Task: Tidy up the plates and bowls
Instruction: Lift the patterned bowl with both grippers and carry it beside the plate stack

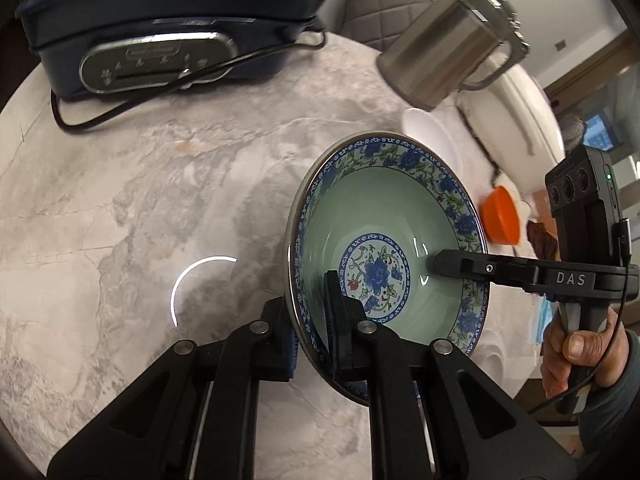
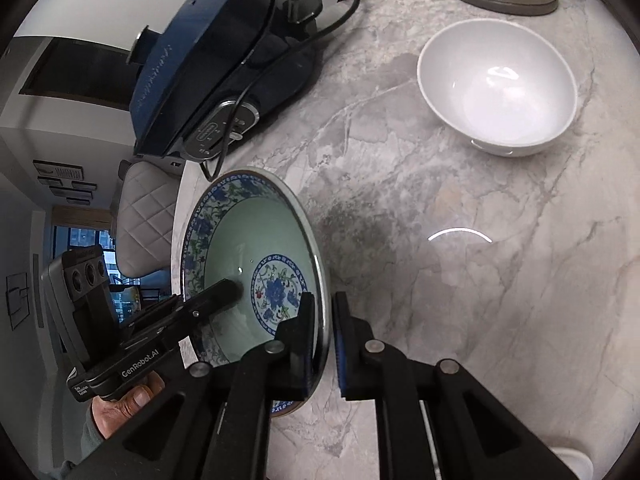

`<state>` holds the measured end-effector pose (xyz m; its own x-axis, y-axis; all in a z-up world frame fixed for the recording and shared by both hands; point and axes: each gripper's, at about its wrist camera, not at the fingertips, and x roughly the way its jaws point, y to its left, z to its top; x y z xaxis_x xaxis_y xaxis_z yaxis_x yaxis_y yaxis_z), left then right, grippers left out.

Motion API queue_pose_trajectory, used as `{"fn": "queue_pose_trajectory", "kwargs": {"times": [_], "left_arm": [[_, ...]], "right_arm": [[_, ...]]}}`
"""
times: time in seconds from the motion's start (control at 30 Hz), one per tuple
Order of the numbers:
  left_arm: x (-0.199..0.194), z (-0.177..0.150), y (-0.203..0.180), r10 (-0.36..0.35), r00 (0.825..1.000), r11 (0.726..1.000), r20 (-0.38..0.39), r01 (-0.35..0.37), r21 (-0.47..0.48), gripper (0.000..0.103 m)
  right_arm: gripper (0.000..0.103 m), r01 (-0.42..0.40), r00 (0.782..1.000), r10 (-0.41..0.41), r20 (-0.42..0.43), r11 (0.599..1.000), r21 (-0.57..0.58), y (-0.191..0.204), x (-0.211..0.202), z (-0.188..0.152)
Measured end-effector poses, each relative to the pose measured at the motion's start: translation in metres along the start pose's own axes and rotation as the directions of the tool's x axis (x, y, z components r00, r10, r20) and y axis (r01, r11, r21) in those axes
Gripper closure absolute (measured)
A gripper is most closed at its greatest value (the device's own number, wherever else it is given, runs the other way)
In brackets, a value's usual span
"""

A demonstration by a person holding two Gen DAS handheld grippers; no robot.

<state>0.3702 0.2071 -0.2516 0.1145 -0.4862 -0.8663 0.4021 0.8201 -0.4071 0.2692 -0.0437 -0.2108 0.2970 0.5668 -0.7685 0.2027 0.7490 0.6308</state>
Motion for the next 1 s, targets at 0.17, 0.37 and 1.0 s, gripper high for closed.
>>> {"fn": "queue_pose_trajectory", "kwargs": {"times": [0.17, 0.37, 1.0], "left_arm": [[-0.023, -0.033, -0.021, -0.028, 1.0, 0.999, 0.009, 0.028, 0.02, 0.093], [-0.031, -0.102, -0.015, -0.014, 0.999, 1.0, -0.029, 0.014, -0.001, 0.093], [0.012, -0.195, 0.015, 0.065, 0.992, 0.997, -0.109, -0.068, -0.027, 0.092]], "right_arm": [[0.092, 0.022, 0.999, -0.021, 0.03, 0.999, -0.031, 0.013, -0.032, -0.034], [0.091, 0.034, 0.999, -0.034, 0.041, 0.999, -0.016, 0.014, -0.026, -0.097], [0.089, 0.106, 0.994, -0.106, -0.011, 0.993, -0.047, -0.003, 0.037, -0.171]]}}
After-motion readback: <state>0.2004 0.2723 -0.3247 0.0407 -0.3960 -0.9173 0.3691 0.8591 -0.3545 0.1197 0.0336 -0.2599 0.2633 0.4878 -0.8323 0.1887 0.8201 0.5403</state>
